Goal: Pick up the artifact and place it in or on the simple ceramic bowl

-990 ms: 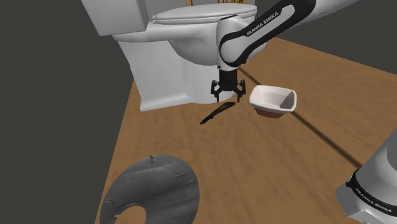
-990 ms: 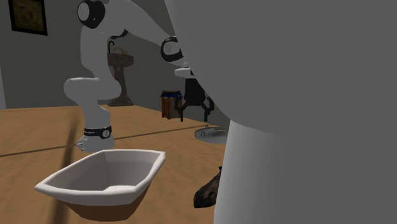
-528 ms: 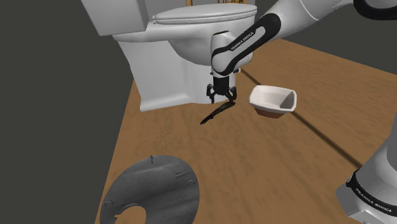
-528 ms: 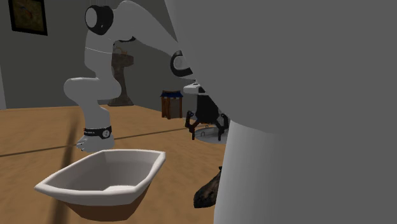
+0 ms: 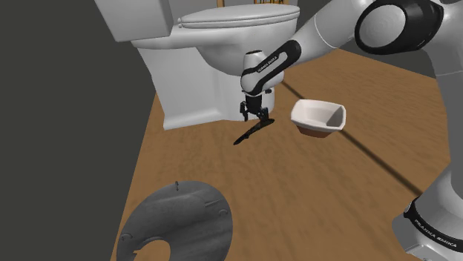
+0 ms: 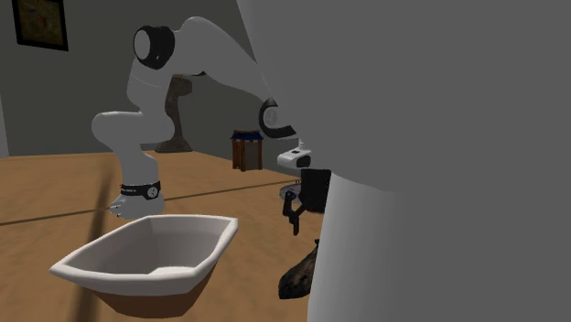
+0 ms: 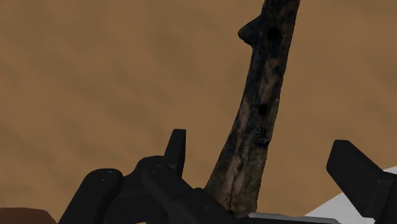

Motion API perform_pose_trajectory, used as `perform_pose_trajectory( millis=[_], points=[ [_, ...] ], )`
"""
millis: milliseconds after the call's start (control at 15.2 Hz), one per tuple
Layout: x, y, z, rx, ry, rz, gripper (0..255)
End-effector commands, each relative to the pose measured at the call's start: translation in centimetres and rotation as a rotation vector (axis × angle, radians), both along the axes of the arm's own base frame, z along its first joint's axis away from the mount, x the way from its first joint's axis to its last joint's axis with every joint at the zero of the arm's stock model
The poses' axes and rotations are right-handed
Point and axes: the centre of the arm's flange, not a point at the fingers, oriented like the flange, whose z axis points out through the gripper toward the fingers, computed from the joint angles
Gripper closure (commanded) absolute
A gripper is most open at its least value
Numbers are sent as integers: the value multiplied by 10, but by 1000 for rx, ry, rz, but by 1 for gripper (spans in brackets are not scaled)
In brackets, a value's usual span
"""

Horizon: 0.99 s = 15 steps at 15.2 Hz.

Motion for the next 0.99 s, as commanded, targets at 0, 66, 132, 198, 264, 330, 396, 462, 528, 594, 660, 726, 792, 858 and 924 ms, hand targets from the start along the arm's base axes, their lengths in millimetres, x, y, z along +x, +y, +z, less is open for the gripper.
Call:
perform_pose_trajectory(
  millis=[0,66,132,198,264,330,396,462,528,594,660,726,792,858,924],
  points=[
    [4,-6,-12,0,-1,-23,0],
    [3,-6,-17,0,-1,-23,0],
    [3,-6,-23,0,-1,-23,0],
    [3,-6,-28,0,-1,-23,0],
    [3,-5,-33,0,-1,-23,0],
    [3,-5,-38,0,-1,-23,0],
    [3,-5,-47,0,-1,-23,0],
    [3,-5,-47,0,-1,-23,0],
    [3,-5,-47,0,-1,-23,0],
    [3,-5,-47,0,-1,-23,0],
    [3,-5,-47,0,-1,-23,0],
    [3,-5,-47,0,-1,-23,0],
    [3,-5,-47,0,-1,-23,0],
    [3,-5,-47,0,-1,-23,0],
    [3,-5,-47,0,-1,-23,0]
  ],
)
